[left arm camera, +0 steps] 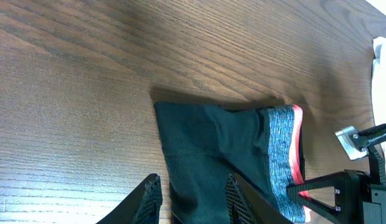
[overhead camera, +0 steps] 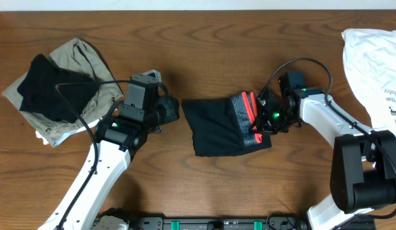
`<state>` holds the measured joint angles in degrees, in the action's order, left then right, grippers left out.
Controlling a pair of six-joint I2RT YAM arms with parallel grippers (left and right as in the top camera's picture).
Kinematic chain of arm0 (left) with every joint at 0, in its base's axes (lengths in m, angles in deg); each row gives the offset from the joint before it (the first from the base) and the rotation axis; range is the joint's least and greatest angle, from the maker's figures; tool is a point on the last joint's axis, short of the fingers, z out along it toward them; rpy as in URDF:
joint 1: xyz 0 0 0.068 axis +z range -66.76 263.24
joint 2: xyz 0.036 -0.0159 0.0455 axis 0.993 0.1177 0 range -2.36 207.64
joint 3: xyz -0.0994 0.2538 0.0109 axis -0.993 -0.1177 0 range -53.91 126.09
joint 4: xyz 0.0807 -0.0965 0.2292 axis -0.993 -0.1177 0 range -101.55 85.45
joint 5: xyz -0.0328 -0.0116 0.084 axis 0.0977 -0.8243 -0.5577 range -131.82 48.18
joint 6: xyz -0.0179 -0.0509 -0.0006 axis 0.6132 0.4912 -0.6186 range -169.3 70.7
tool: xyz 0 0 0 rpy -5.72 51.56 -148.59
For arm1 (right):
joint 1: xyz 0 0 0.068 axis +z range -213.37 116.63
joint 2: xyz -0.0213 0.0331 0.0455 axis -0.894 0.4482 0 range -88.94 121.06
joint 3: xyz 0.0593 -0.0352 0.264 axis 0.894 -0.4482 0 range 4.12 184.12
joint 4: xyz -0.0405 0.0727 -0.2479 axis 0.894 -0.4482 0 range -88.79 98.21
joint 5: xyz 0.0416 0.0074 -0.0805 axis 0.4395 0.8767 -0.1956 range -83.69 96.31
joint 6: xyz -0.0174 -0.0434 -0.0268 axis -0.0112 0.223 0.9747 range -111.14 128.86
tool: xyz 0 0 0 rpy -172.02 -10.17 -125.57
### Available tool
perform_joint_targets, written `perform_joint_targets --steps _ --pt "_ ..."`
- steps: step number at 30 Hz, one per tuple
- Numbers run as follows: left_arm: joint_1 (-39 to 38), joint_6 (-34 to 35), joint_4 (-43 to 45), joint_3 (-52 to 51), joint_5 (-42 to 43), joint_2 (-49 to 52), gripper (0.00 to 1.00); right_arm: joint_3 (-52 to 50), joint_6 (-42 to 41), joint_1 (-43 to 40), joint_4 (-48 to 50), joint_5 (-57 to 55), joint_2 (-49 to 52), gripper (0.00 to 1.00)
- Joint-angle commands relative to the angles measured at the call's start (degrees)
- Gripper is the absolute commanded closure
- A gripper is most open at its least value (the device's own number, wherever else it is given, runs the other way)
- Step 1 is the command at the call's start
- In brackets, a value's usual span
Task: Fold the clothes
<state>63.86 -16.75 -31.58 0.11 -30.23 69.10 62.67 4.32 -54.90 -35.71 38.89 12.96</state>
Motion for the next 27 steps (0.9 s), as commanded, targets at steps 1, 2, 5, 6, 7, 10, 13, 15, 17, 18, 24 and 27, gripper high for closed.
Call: perform_joint_targets --steps 1,2,5,6,7,10,13,15,17,18,24,27 --pt "0.1 -1.1 -0.1 0.5 -0.8 0.0 0.64 1.9 3.5 0.0 -2.9 2.4 -4.0 0.99" --pt "0.1 -1.1 -0.1 0.5 -0.8 0.0 0.63 2.7 4.3 0.0 -4.0 2.2 -5.3 0.99" --pt "0.1 -1.1 -0.1 0.5 -0.8 0.0 0.63 5.5 4.3 0.0 -6.4 -2.1 -10.1 0.99" --pt "0.1 -1.1 -0.1 0.5 -1.0 0.0 0.63 6.1 3.5 0.0 -6.6 -4.6 -11.7 0.99" --pt "0.1 -1.1 -0.1 0.5 -1.0 0.0 0.63 6.4 2.6 0.0 -6.6 -7.1 -12.9 0.99" --pt "0.1 -1.0 -0.2 0.5 -1.0 0.0 0.63 6.4 -0.2 0.0 -7.7 -15.2 -14.5 0.97" --pt "0.1 -1.0 -0.2 0.5 -1.0 0.0 0.63 5.6 -1.3 -0.1 -10.0 -20.8 -13.5 0.96" --pt "0.1 -1.0 -0.1 0.5 -1.0 0.0 0.63 4.5 -2.5 -0.2 -10.6 -22.3 -12.4 0.96" --pt "0.1 -1.0 -0.2 0.5 -1.0 0.0 0.63 3.3 -3.0 -0.3 -10.5 -22.3 -11.0 0.96" --pt "0.1 -1.0 -0.2 0.5 -0.9 0.0 0.63 2.6 -3.8 -0.3 -10.3 -23.0 -10.3 0.97" --pt "0.1 -1.0 -0.2 0.5 -0.7 0.0 0.63 0.7 -6.2 -0.3 -10.3 -27.6 -7.6 0.87" --pt "0.0 -1.0 -0.2 0.5 -0.3 0.0 0.61 0.6 -6.2 -0.3 -10.6 -30.4 -7.1 0.80"
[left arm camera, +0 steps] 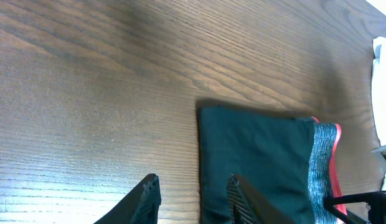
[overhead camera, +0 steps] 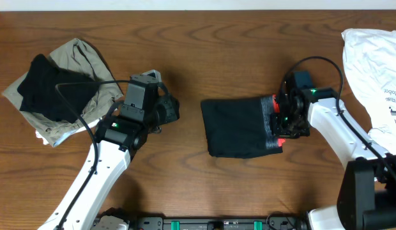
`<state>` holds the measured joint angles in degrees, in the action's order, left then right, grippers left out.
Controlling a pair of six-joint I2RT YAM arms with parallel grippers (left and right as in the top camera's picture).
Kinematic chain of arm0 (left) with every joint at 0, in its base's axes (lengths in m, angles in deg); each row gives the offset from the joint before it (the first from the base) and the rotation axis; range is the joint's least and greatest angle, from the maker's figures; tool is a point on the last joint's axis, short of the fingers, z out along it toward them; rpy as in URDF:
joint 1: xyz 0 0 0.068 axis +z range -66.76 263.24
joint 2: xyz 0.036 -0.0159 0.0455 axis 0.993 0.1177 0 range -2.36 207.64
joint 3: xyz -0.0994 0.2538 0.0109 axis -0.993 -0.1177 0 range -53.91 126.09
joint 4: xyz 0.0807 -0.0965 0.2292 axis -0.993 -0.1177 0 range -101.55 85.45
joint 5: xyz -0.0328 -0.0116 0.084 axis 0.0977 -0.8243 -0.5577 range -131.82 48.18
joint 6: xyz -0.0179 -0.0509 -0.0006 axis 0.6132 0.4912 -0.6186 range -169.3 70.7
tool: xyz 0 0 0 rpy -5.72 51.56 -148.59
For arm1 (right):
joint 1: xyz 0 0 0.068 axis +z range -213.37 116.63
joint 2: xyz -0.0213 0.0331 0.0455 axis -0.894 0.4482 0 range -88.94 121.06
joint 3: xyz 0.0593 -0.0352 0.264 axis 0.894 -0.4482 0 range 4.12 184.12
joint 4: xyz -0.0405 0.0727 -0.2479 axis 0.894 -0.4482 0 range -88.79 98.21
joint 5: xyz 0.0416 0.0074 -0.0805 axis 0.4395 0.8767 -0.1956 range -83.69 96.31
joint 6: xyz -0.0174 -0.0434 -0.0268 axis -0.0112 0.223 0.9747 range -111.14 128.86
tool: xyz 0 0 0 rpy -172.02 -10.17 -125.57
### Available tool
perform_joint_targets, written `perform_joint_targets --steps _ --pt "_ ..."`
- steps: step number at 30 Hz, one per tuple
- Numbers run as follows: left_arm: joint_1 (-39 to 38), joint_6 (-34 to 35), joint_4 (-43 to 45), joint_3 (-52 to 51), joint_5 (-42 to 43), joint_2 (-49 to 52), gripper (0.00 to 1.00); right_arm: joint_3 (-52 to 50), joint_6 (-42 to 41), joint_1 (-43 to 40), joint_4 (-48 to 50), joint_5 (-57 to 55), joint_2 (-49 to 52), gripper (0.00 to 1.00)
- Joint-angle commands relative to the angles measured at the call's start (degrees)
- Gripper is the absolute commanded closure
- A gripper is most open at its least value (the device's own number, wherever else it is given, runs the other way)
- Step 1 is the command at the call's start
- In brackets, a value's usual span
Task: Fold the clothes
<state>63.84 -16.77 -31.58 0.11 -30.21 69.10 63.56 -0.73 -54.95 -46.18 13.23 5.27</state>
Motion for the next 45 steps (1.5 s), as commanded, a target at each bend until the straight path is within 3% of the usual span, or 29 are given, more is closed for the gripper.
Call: perform_joint_targets --steps 1,5,16,25,32,37,42,43,45 --pt "0.0 -1.0 -0.2 0.5 -0.3 0.0 0.57 -0.3 -1.2 -0.2 -0.1 -5.6 0.6 0.76" --pt "0.0 -1.7 0.0 0.5 -0.3 0.0 0.54 -0.3 -2.5 -0.2 0.0 -9.1 0.7 0.71" --pt "-4.2 -19.7 10.5 0.5 -0.3 7.5 0.49 -0.3 -3.7 -0.1 1.3 -7.9 0.7 0.70" --pt "-6.3 -21.4 27.8 0.5 3.1 21.6 0.49 -0.3 -3.7 -0.1 1.3 -6.6 0.7 0.69" --pt "-8.1 -21.3 33.9 0.5 3.4 31.7 0.50 -0.3 -3.7 -0.1 1.2 -6.4 0.7 0.68" --pt "-8.4 -21.3 31.3 0.5 4.4 35.4 0.51 -0.3 -3.7 -0.1 2.1 -6.5 0.7 0.67" --pt "-8.4 -21.3 20.7 0.5 4.5 35.6 0.51 -0.3 -3.7 -0.1 6.0 -6.9 0.8 0.66" --pt "-8.4 -21.3 17.6 0.5 4.5 35.6 0.60 -0.3 -3.7 -0.1 7.1 -6.9 1.1 0.66" --pt "-8.5 -20.8 12.2 0.5 4.5 35.6 0.66 -0.3 -3.7 -0.1 8.7 -6.9 2.1 0.66"
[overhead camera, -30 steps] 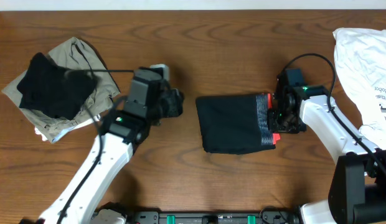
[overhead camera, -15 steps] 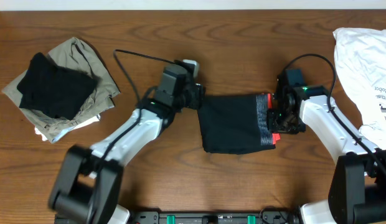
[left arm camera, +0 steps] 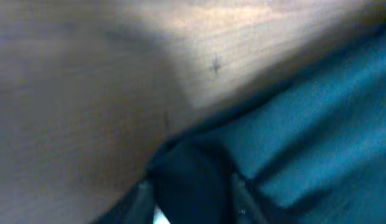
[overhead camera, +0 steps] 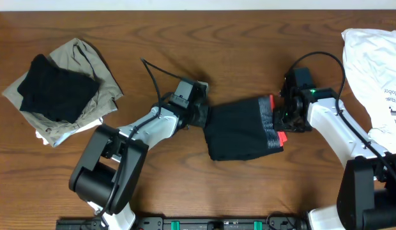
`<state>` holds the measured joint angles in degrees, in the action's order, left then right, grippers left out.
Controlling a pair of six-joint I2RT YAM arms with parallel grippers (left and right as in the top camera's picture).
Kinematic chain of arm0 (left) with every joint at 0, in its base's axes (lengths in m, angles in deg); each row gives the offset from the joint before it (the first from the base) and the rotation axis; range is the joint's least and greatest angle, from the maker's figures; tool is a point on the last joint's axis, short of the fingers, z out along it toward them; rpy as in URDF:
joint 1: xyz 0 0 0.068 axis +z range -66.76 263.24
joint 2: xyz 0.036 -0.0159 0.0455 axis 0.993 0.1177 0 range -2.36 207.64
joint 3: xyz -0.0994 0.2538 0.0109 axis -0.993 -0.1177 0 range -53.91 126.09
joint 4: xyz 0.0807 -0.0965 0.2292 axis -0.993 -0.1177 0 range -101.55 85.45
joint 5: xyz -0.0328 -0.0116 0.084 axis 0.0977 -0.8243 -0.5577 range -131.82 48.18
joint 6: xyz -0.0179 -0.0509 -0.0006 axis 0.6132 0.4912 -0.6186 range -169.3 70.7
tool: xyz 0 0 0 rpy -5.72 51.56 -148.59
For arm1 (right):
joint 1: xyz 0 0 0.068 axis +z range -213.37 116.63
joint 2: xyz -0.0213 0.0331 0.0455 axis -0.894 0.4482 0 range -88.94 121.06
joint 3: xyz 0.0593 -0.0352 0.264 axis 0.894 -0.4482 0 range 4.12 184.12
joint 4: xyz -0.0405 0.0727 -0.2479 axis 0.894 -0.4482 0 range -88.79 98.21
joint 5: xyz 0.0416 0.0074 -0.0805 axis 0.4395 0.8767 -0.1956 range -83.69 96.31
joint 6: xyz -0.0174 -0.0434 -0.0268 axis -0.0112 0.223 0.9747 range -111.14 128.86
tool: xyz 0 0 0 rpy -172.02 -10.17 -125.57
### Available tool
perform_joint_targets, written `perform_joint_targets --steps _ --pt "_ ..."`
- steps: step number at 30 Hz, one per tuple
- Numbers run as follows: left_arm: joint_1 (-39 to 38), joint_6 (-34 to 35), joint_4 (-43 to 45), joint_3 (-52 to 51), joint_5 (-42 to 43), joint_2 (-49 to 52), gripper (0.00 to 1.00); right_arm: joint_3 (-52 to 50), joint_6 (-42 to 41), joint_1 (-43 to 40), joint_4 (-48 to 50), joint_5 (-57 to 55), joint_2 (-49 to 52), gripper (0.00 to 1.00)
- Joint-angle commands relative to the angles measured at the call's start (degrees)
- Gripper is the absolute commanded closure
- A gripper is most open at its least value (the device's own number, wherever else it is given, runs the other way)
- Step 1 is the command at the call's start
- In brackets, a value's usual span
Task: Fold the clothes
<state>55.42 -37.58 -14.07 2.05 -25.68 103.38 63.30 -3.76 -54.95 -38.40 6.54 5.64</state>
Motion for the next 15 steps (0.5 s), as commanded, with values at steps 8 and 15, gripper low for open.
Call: perform_joint_targets --steps 8,15 --pt "0.0 6.6 -22.6 -1.5 13.2 1.3 0.67 -0.1 2.4 -0.1 10.2 -0.2 11.0 0.61" --pt "0.0 6.6 -29.4 -1.5 22.2 1.3 0.69 0.2 2.4 -0.1 23.3 -0.2 12.2 0.58"
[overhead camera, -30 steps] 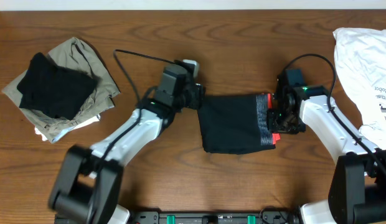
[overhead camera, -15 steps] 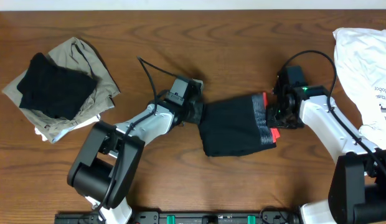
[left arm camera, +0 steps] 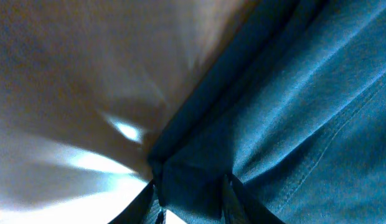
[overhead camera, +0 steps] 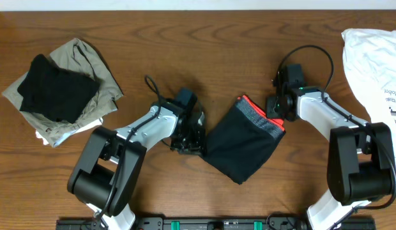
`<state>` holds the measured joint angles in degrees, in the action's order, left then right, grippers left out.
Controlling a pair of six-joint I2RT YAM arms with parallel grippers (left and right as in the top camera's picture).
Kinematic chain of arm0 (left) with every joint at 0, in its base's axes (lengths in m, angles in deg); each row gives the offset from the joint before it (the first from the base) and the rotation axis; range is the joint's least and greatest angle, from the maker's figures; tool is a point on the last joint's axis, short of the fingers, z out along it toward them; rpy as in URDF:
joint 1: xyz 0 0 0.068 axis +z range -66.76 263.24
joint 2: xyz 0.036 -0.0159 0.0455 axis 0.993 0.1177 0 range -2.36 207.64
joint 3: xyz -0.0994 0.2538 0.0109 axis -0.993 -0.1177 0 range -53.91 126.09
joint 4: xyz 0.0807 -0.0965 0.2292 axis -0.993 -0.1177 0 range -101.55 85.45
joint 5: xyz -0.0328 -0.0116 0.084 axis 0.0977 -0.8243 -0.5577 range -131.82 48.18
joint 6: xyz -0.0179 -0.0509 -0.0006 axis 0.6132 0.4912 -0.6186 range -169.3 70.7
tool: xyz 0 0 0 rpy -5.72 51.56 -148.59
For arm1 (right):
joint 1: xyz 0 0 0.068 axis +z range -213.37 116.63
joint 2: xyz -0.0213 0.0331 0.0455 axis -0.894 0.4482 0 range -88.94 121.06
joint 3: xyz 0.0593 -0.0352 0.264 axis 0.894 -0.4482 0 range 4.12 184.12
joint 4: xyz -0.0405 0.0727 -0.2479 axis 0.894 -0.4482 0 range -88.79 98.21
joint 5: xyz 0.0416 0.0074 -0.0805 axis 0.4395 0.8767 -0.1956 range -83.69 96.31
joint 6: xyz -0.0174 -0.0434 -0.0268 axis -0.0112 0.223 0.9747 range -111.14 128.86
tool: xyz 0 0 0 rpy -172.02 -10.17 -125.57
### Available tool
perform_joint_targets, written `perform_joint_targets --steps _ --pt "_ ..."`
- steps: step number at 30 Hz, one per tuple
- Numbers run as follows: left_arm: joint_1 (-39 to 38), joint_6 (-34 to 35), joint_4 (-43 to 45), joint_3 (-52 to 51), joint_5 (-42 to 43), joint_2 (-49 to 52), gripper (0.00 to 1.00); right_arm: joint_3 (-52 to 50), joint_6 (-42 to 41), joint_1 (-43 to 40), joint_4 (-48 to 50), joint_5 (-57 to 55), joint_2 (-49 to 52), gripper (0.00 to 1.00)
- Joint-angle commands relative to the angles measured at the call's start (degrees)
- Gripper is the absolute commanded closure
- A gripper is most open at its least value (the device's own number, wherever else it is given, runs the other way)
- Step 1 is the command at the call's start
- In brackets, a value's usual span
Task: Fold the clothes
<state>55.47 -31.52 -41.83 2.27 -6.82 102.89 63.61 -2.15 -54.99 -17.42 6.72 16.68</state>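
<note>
Black shorts (overhead camera: 239, 148) lie mid-table, turned like a diamond, with the grey, red-trimmed waistband (overhead camera: 257, 115) at their upper right. My left gripper (overhead camera: 195, 137) is at the shorts' left corner. In the left wrist view a fold of the dark cloth (left arm camera: 292, 93) sits pinched between the left gripper's (left arm camera: 192, 198) fingers. My right gripper (overhead camera: 274, 110) is on the waistband's right end and appears shut on it.
A pile of khaki and black clothes (overhead camera: 57, 89) lies at the far left. A white plastic bag (overhead camera: 370, 57) lies at the right edge. Both arms reach in from the front edge of the wooden table (overhead camera: 185, 38).
The shorts have turned from a flat rectangle into a diamond. My left gripper has moved toward the front with their left corner. The right gripper has shifted slightly back and left with the waistband.
First my right gripper held the waistband while the left stood apart from the shorts. Then the shorts lay farther right, with the left arm unmoved. Later the left gripper was on their upper left corner. Now both hold the shorts, which are turned.
</note>
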Motion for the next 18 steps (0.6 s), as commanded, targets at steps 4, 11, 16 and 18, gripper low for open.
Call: perform_joint_targets --steps 4,11,16,18 --pt "-0.1 0.5 -4.3 -1.7 3.3 1.8 0.70 0.6 1.1 -0.1 7.2 0.1 1.1 0.58" --pt "0.1 -1.3 -4.2 -1.7 2.4 0.3 0.71 8.4 5.0 -0.2 -0.4 0.0 -2.4 0.50" --pt "0.4 -1.6 -3.3 -0.5 -8.7 -6.9 0.67 15.4 6.0 -0.5 -11.7 -1.5 -10.8 0.46" --pt "0.4 -1.6 -1.6 -0.3 -12.5 -10.7 0.63 16.1 5.9 -0.5 -15.0 -1.4 -14.2 0.45"
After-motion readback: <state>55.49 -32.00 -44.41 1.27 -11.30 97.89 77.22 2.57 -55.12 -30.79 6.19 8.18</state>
